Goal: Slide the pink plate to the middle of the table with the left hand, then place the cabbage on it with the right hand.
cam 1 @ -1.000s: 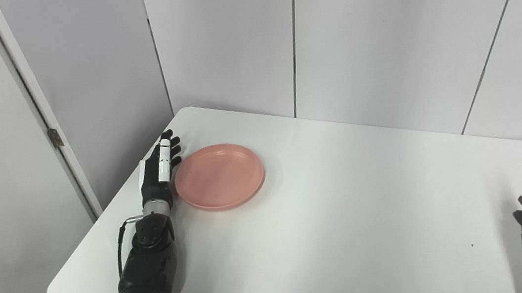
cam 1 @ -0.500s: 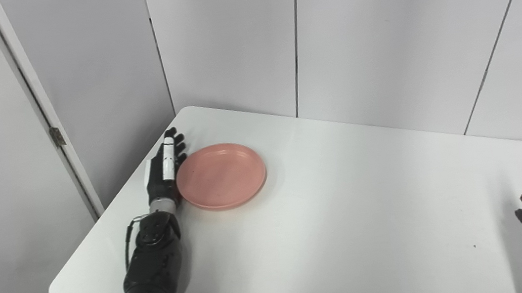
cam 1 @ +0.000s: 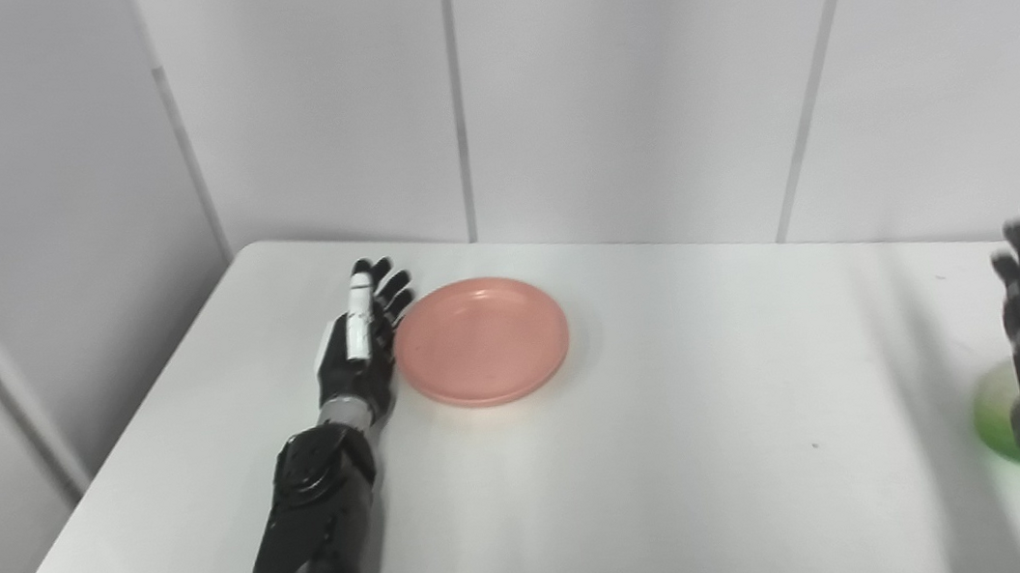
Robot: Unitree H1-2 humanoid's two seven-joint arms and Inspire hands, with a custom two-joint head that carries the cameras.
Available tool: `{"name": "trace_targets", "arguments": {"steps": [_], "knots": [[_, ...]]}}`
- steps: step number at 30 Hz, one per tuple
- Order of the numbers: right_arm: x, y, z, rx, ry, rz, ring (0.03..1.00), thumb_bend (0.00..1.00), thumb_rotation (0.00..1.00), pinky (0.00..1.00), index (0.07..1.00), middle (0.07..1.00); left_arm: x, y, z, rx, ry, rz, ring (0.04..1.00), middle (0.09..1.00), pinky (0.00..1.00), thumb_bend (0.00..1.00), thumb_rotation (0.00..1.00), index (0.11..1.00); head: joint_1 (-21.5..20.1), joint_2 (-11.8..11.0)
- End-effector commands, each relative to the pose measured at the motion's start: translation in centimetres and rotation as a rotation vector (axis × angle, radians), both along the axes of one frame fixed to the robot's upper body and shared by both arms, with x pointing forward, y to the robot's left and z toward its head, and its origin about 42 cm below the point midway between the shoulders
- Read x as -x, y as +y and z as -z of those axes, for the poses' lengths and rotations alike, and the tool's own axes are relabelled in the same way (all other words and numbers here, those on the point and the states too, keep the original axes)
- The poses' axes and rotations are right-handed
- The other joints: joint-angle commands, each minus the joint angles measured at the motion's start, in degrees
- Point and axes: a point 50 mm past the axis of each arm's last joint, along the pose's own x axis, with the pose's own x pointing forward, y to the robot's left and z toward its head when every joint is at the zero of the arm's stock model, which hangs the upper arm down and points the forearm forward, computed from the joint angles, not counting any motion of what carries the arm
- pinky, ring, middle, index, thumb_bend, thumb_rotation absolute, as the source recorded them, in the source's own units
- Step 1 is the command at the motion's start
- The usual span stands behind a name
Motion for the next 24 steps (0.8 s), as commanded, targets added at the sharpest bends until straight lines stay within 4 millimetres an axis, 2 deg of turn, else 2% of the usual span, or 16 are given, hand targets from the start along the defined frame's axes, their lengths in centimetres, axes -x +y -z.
{"name": "trace_targets", "arguments": {"steps": [1,2,3,4,9,13,16,18,19,20,22,24], "knots": [[0.2,-1.1,-3.1,0.045,-0.101,0.025,1.0,0.56,0.96,1.0,1.0,1.0,-1.2,-2.2,-2.0,0.01,-0.033,0.048,0.922,0.895,0.92,0.59,0.98,0.884,-0.5,0.11],[0.3,-2.0,-3.9,0.06,-0.125,0.048,1.0,0.57,0.97,1.0,1.0,1.0,-1.2,-3.1,-1.9,-0.001,-0.031,0.074,0.925,0.898,0.93,0.58,0.99,0.887,-3.34,0.46],[0.3,-2.6,-4.5,0.068,-0.141,0.062,1.0,0.58,0.96,1.0,1.0,1.0,-1.2,-3.8,-1.8,-0.008,-0.031,0.09,0.923,0.896,0.92,0.58,1.0,0.888,-3.34,0.46],[0.3,-3.4,-5.1,0.071,-0.15,0.084,1.0,0.59,0.95,1.0,1.0,1.0,-1.1,-4.7,-1.7,-0.003,-0.032,0.115,0.922,0.896,0.92,0.58,1.0,0.888,-5.99,1.0],[0.6,-6.4,-6.5,0.092,-0.153,0.15,0.975,0.72,0.87,1.0,1.0,0.987,-1.1,-8.0,-1.1,0.039,-0.031,0.202,0.934,0.912,0.93,0.58,1.0,0.905,-11.4,2.02],[1.3,-8.4,-7.1,0.137,-0.128,0.21,0.959,0.68,0.86,1.0,0.977,0.963,-1.2,-11.0,-0.7,0.098,-0.016,0.234,0.91,0.892,0.9,0.59,0.95,0.882,-15.23,2.76],[1.7,-9.6,-7.1,0.204,-0.095,0.261,0.95,0.67,0.85,1.0,0.967,0.954,-1.2,-12.6,-0.6,0.115,-0.018,0.249,0.905,0.889,0.88,0.58,0.95,0.871,-16.49,2.94],[1.8,-10.5,-6.9,0.287,-0.041,0.302,0.945,0.67,0.83,1.0,0.959,0.948,-1.2,-13.6,-0.6,0.102,-0.023,0.264,0.92,0.907,0.9,0.58,0.95,0.89,-17.61,3.09],[1.8,-11.0,-6.9,0.348,0.007,0.31,0.937,0.65,0.77,1.0,0.946,0.937,-1.2,-14.0,-0.6,0.1,-0.027,0.267,0.927,0.915,0.9,0.59,0.94,0.899,-18.95,3.17],[1.8,-11.3,-6.9,0.389,0.042,0.314,0.955,0.64,0.81,1.0,0.967,0.951,-1.2,-14.3,-0.5,0.1,-0.031,0.269,0.933,0.92,0.91,0.59,0.92,0.903,-18.95,3.17],[1.8,-12.2,-6.9,0.493,0.151,0.296,0.956,0.62,0.77,0.98,0.972,0.948,-1.2,-14.9,-0.5,0.1,-0.042,0.277,0.937,0.922,0.92,0.62,0.91,0.901,-21.56,3.17],[1.9,-12.7,-6.7,0.638,0.24,0.299,0.941,0.63,0.72,0.91,0.962,0.938,-1.1,-15.1,-0.4,0.106,-0.052,0.288,0.933,0.918,0.91,0.64,0.91,0.895,-23.48,3.08]]}}
